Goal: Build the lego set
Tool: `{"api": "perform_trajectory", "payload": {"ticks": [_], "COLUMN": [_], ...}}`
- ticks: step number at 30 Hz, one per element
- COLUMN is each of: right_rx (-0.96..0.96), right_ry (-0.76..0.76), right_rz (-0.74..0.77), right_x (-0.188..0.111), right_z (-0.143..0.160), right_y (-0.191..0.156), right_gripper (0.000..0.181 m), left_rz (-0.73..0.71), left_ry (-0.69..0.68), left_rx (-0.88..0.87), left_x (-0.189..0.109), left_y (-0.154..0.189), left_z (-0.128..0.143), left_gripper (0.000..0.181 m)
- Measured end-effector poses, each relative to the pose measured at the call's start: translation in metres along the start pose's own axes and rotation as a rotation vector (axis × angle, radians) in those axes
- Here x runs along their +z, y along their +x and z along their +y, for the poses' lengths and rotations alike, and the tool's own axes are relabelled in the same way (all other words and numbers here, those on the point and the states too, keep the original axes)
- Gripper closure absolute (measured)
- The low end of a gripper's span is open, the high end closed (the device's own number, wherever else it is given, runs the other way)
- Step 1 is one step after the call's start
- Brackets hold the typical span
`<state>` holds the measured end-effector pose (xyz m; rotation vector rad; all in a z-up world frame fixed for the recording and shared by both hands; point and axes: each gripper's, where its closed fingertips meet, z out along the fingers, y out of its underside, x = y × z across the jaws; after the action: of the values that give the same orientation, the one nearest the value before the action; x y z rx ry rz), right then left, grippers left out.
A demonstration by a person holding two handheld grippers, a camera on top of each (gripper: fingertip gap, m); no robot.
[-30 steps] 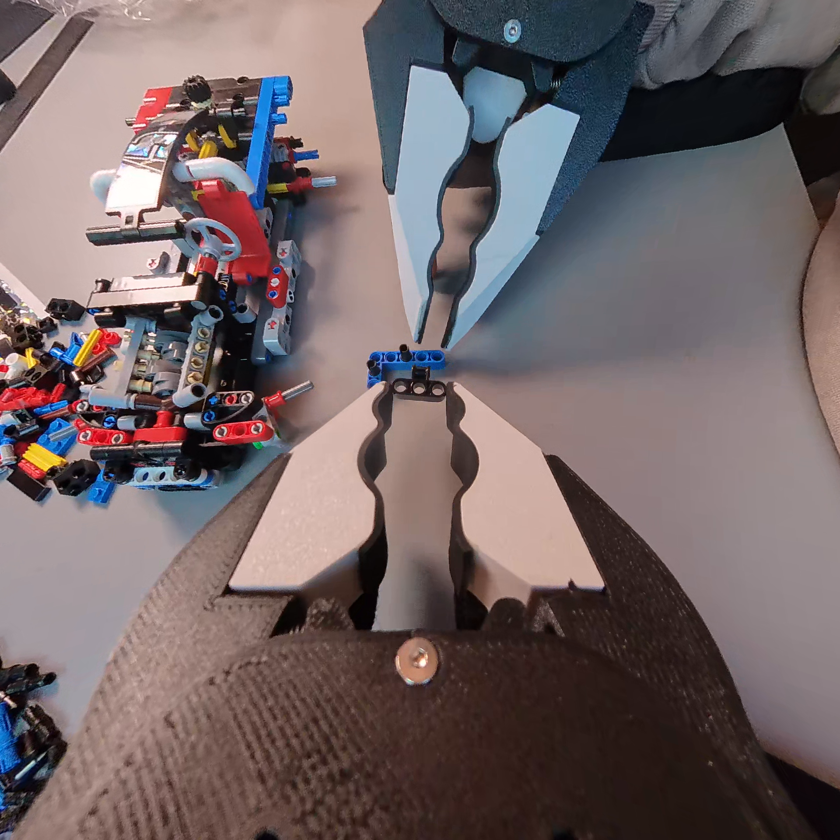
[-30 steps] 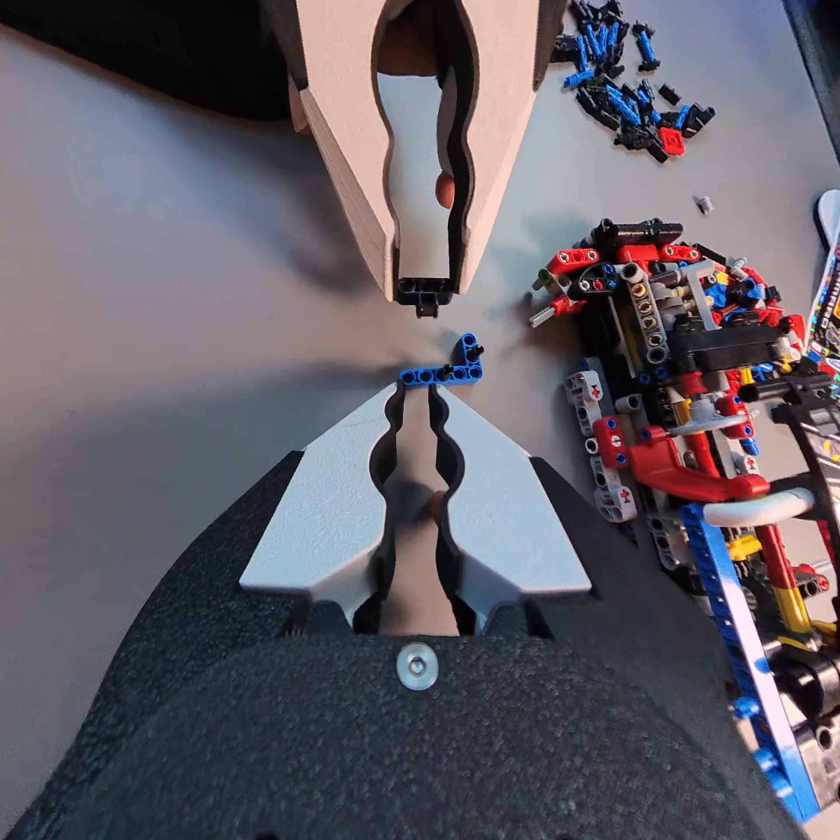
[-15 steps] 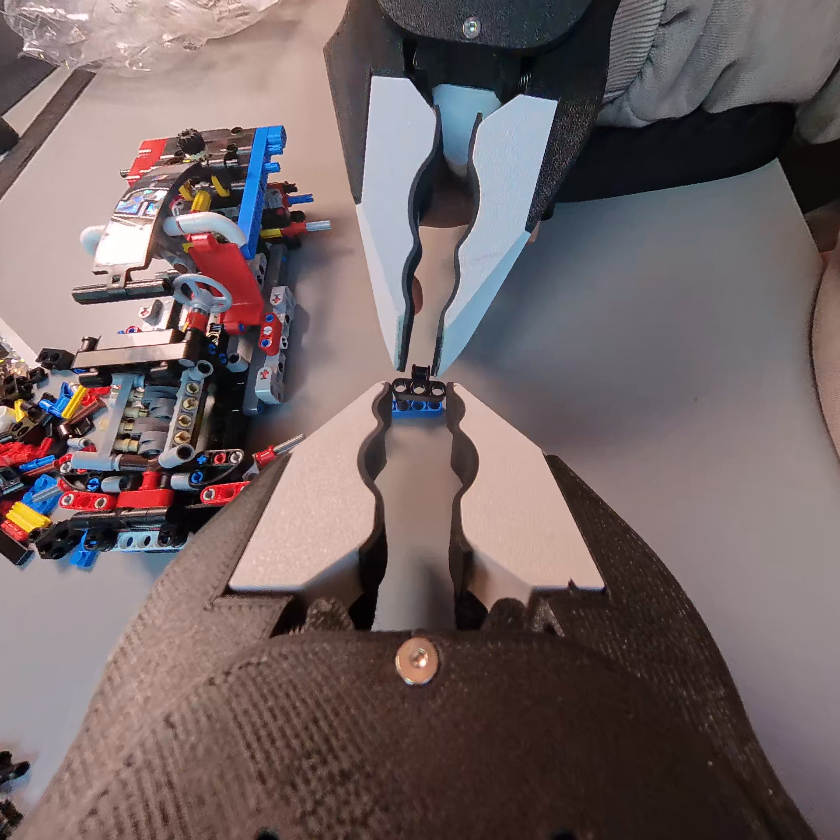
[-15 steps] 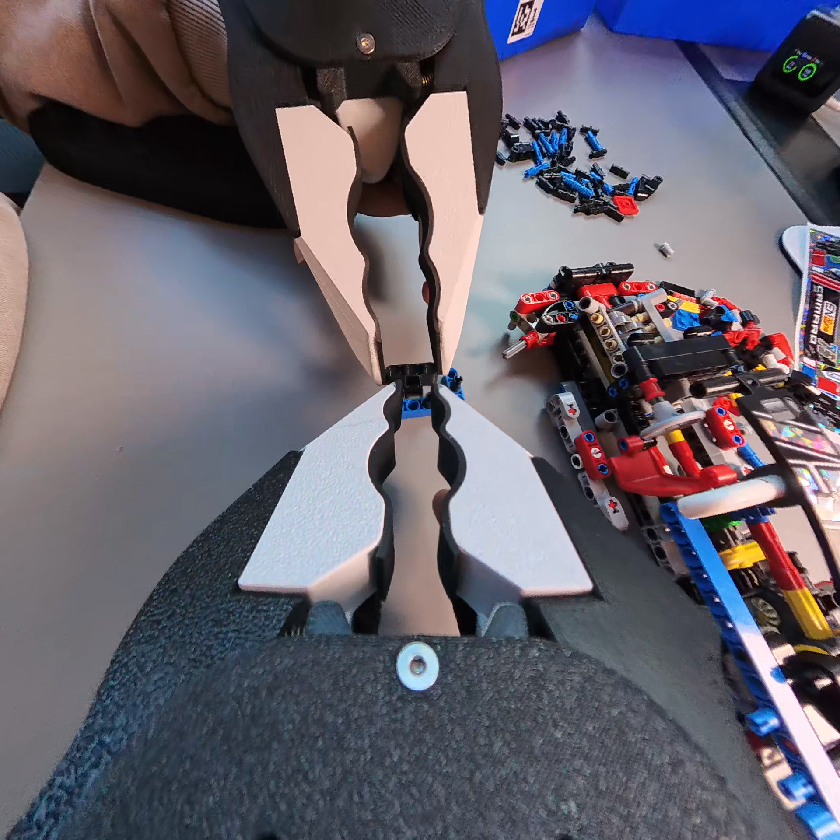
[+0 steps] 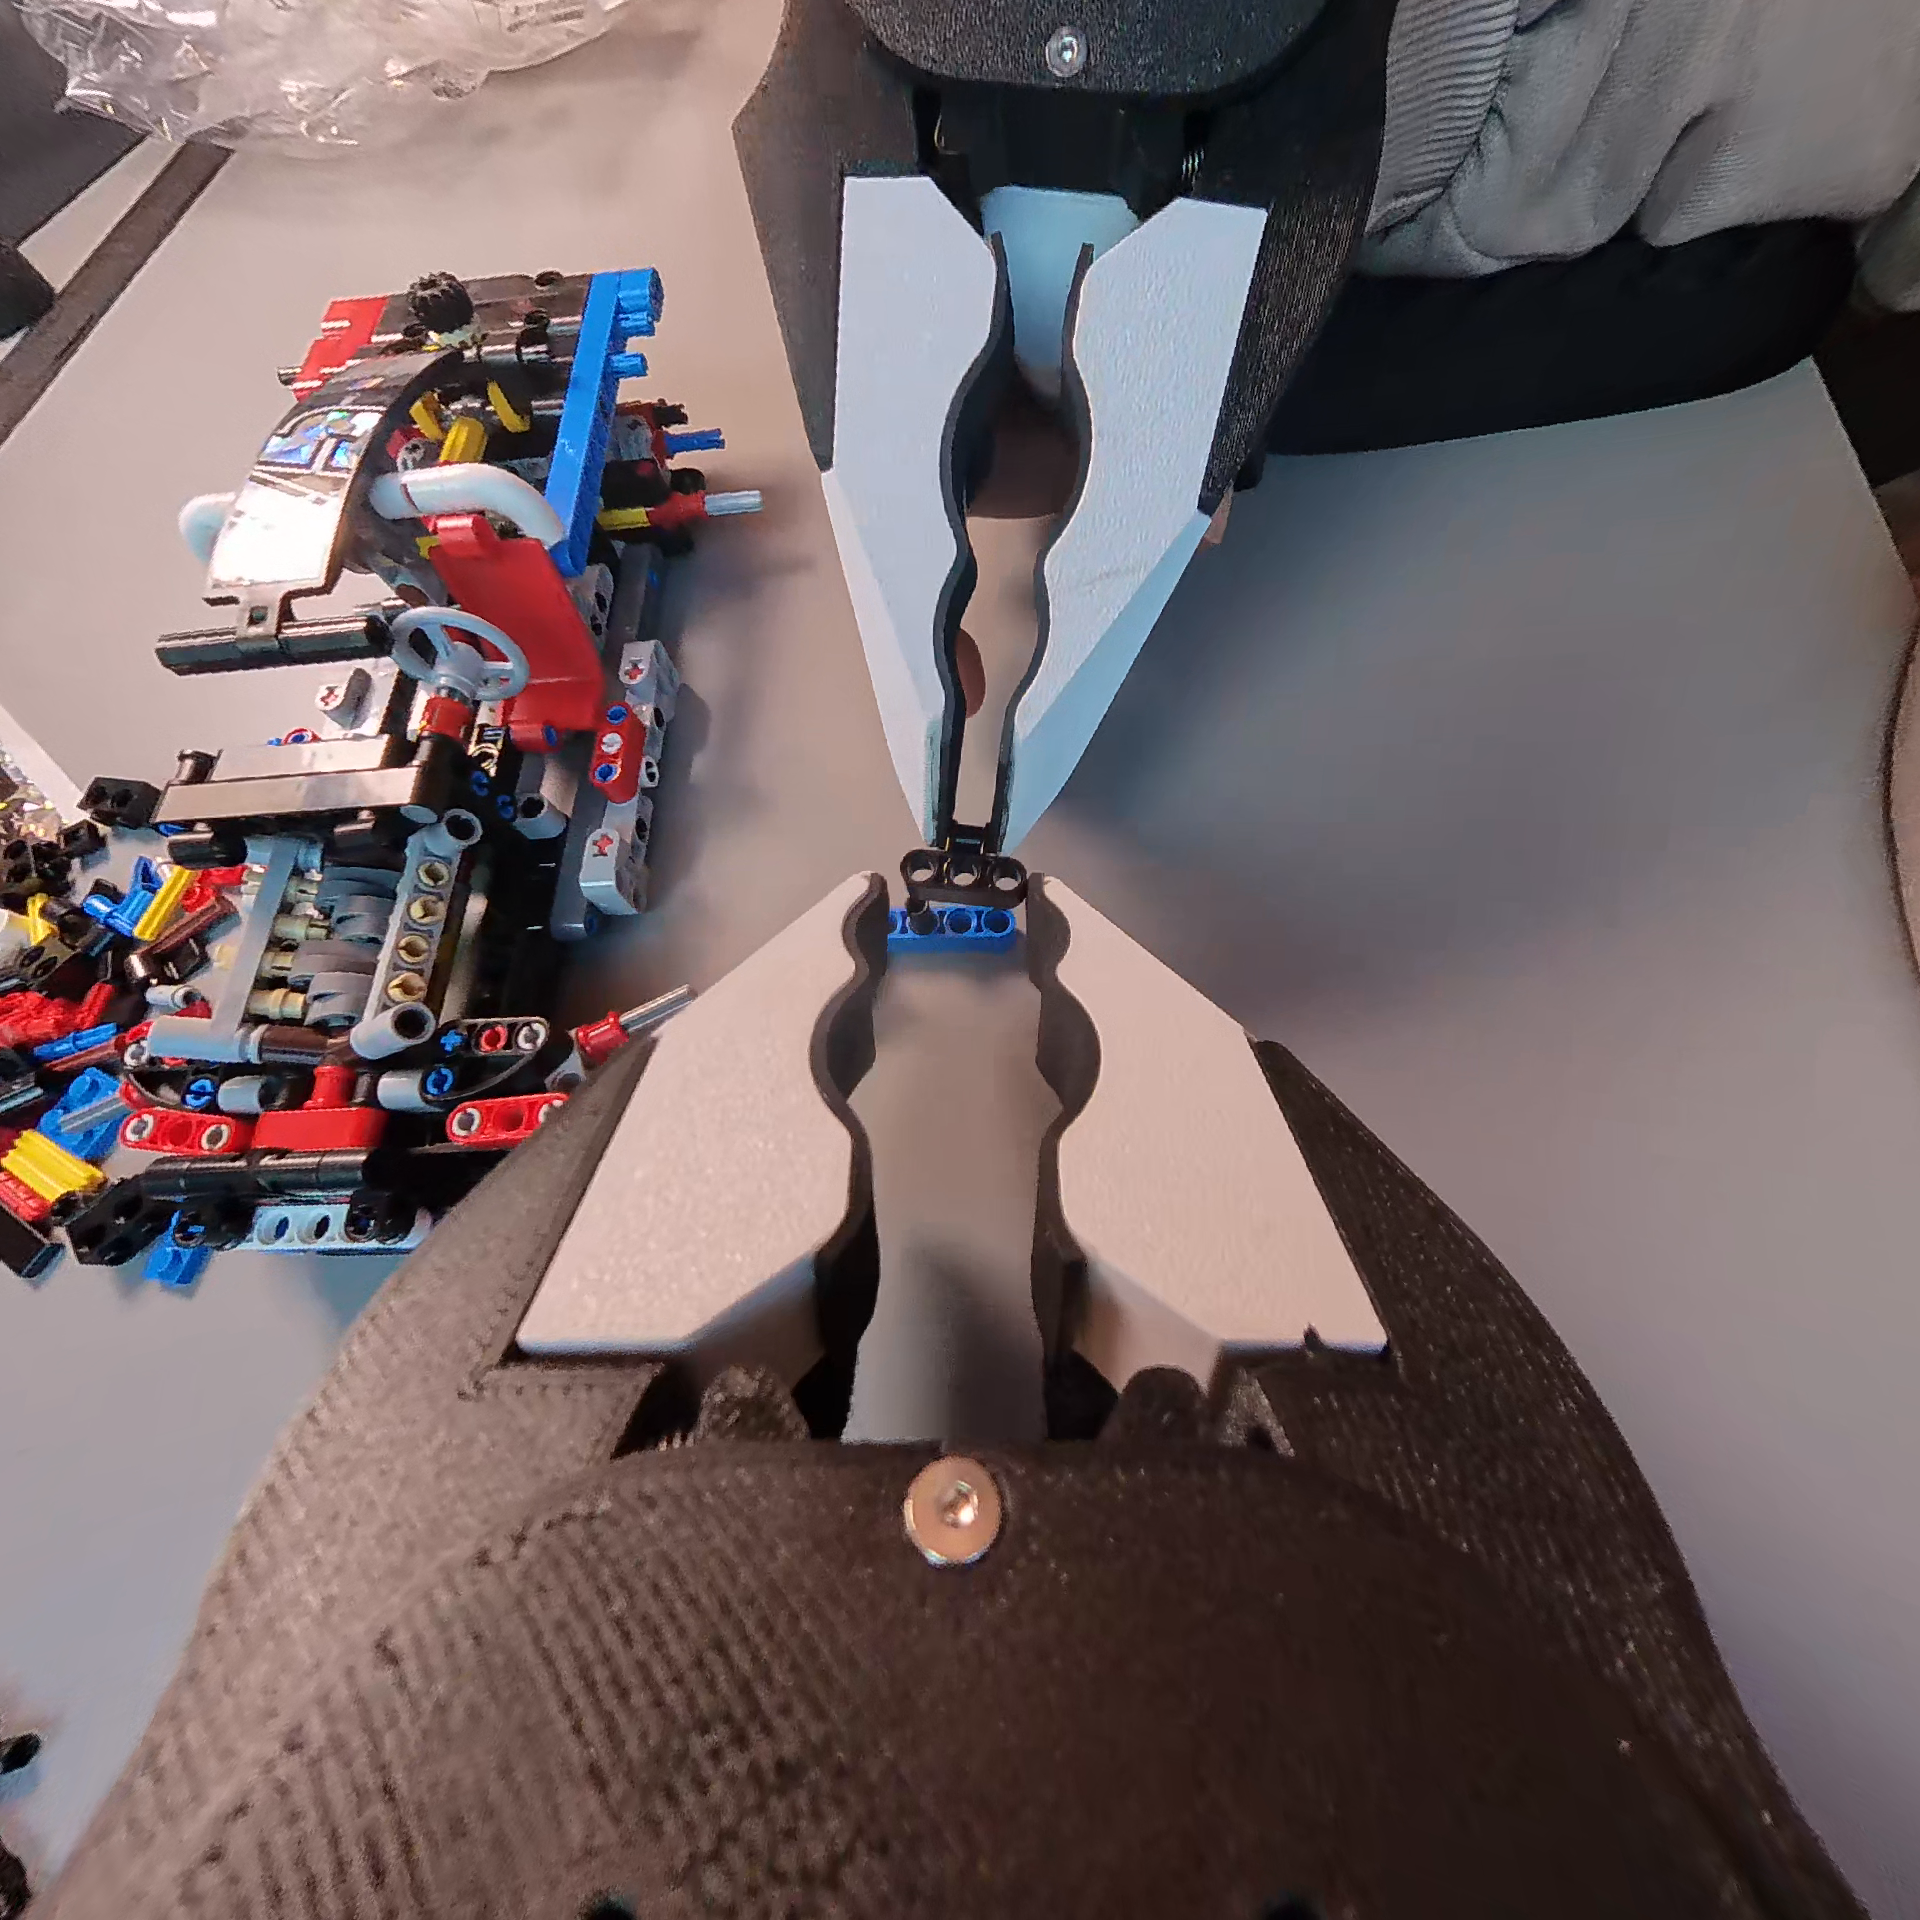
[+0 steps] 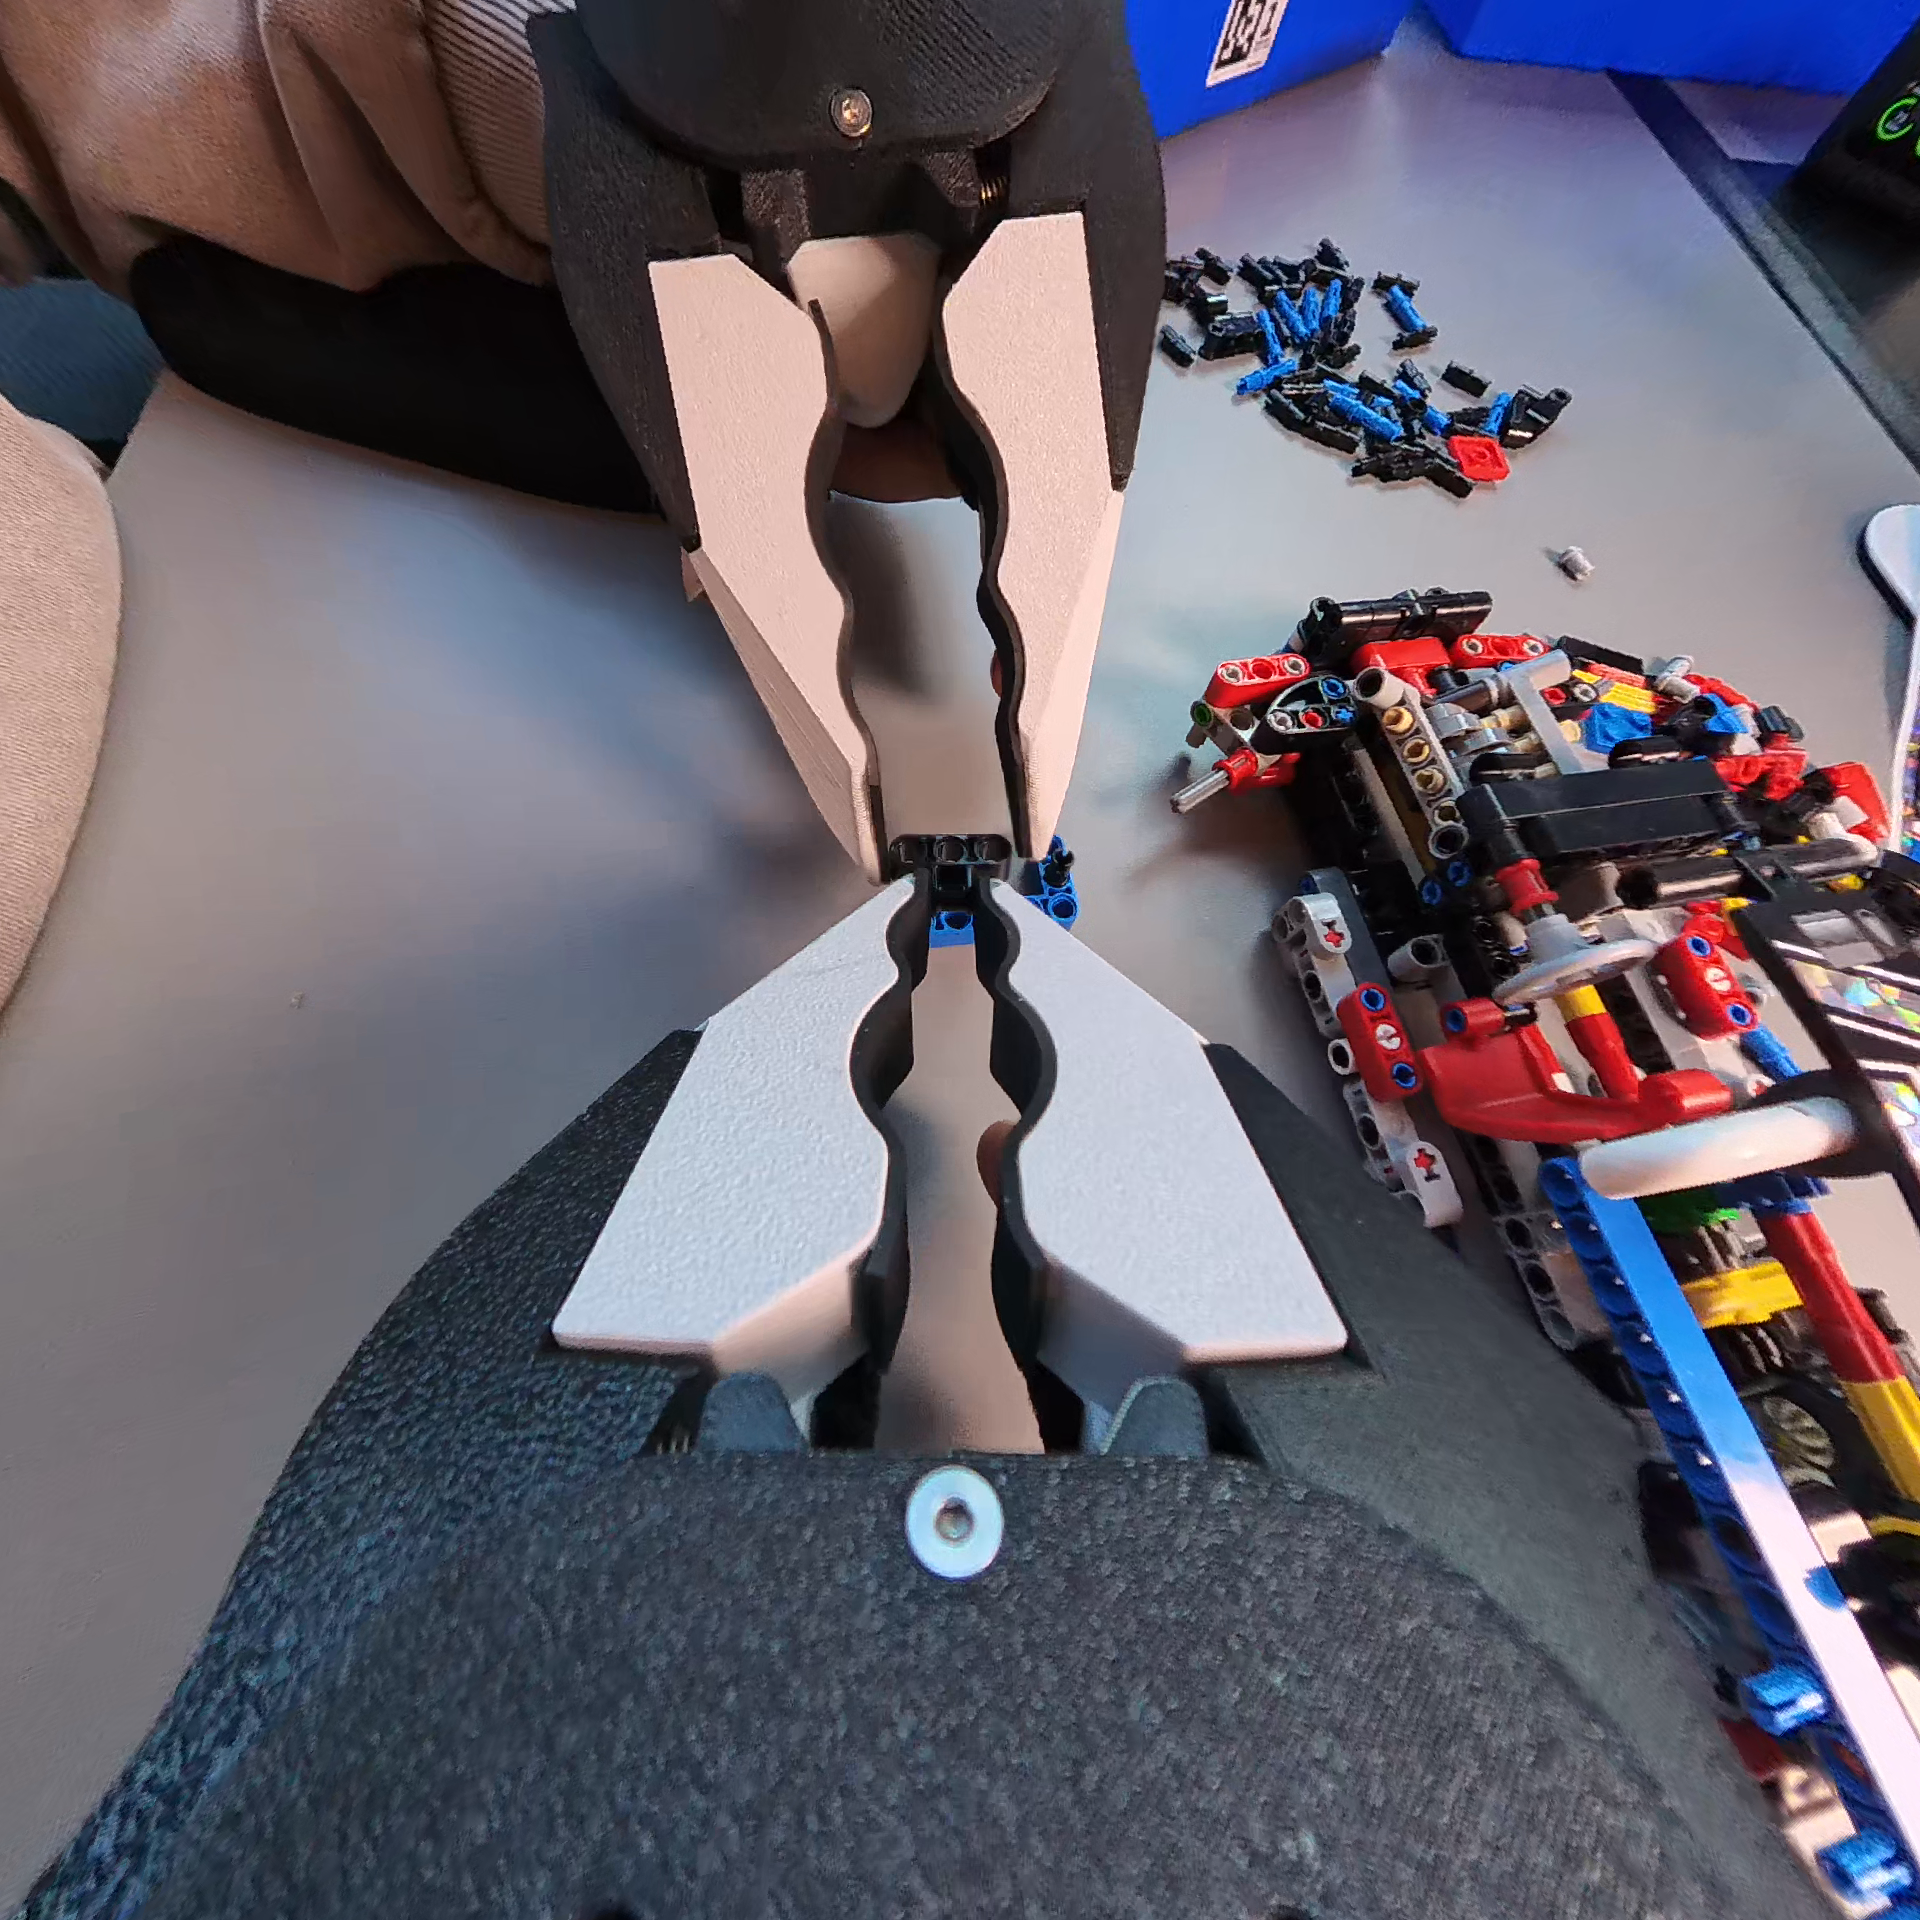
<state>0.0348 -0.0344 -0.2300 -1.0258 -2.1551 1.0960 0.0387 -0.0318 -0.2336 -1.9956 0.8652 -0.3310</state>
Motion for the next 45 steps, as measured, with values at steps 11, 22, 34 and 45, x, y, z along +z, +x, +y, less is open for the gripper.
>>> {"api": "perform_trajectory", "payload": {"ticks": [11,22,34,45], "right_rx": [0.007,0.018,0.047,0.064], "right_ry": [-0.013,-0.055,-0.048,-0.062], "right_rz": [-0.094,-0.107,-0.096,-0.120], "right_x": [-0.003,0.002,-0.002,0.004], "right_z": [-0.006,0.010,0.008,0.008], "right_y": [0.016,0.009,0.009,0.004], "right_gripper": [0.175,0.175,0.175,0.175], "left_rz": [-0.015,0.003,-0.032,0.022], "left_ry": [0.008,-0.004,0.000,-0.004], "left_rx": [-0.043,-0.063,-0.064,-0.043], "left_x": [-0.003,-0.001,-0.015,0.002], "left_y": [-0.006,-0.007,-0.010,0.000], "left_z": [0.005,0.010,0.013,0.008], "left_gripper": [0.152,0.150,0.151,0.150]}}
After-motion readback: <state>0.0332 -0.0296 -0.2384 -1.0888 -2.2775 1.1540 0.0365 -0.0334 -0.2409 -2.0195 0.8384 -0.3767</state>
